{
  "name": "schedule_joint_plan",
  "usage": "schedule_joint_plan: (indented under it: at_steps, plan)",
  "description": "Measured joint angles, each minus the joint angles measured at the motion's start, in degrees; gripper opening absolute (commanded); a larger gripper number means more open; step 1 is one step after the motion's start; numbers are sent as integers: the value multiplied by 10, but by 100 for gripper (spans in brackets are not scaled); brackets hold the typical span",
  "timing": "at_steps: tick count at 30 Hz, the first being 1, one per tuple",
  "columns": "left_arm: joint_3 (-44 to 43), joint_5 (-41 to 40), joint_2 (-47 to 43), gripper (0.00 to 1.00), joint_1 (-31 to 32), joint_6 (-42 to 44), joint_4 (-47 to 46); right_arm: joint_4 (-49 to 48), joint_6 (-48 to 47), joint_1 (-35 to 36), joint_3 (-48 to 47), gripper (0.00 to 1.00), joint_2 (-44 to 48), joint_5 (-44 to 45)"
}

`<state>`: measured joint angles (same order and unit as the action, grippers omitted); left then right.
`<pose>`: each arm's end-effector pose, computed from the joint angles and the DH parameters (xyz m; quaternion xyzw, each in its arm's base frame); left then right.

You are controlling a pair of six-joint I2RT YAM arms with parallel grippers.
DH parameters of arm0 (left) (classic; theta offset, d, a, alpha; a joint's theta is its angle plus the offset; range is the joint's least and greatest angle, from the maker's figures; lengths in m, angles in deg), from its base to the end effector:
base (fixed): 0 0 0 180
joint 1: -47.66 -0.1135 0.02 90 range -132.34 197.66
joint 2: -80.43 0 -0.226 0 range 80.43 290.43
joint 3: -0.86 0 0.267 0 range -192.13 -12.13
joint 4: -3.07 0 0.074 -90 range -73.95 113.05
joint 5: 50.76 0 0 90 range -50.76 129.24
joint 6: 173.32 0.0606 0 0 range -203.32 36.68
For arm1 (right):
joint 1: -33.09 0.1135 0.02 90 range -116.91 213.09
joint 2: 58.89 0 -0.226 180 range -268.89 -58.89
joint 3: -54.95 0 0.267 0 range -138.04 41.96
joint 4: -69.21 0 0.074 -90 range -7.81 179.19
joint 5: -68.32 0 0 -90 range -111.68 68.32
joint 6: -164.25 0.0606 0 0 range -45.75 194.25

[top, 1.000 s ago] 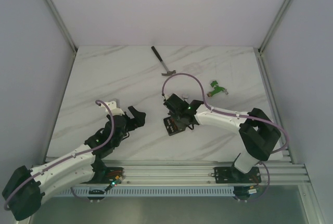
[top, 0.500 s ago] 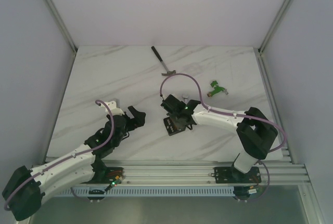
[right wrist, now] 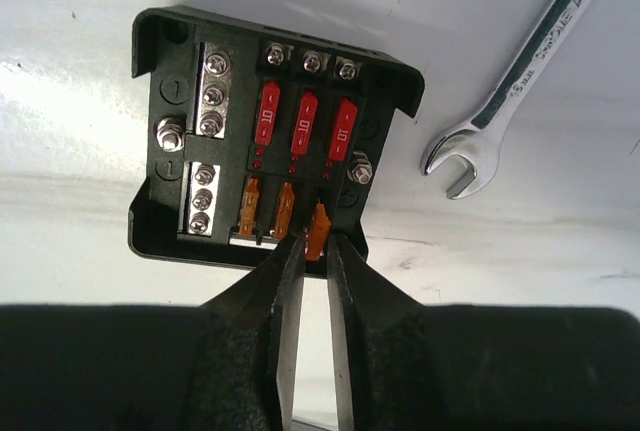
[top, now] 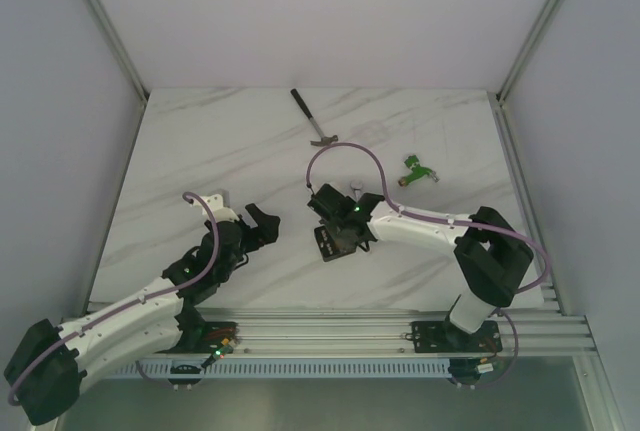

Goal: Snap on the fuse box
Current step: Install the fuse at the fuse box base.

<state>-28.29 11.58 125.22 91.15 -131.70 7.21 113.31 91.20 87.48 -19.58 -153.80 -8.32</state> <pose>0.1912 -0.1426 0.1575 -0.1712 0.7877 -0.2653 0.5289 0.2134 0.2739 0.1257 -0.2866 0.9257 0.0358 0.2444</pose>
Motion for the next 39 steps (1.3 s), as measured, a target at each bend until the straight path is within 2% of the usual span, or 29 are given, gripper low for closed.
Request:
schedule_joint_plan:
  at_steps: [14,19,29,39]
  plan:
    - [-1,4,0,100,-1,0,0,3,4,2,0,29,1,-7]
    - [-1,5,0,100,-2,0,0,-2,8,2,0,36,19,-11]
    - [-3,17,2,100,-4,0,1,-11,19,-6,0,29,49,-16]
    - [-9,34,22,100,-4,0,1,-14,32,-13,0,28,28,-17]
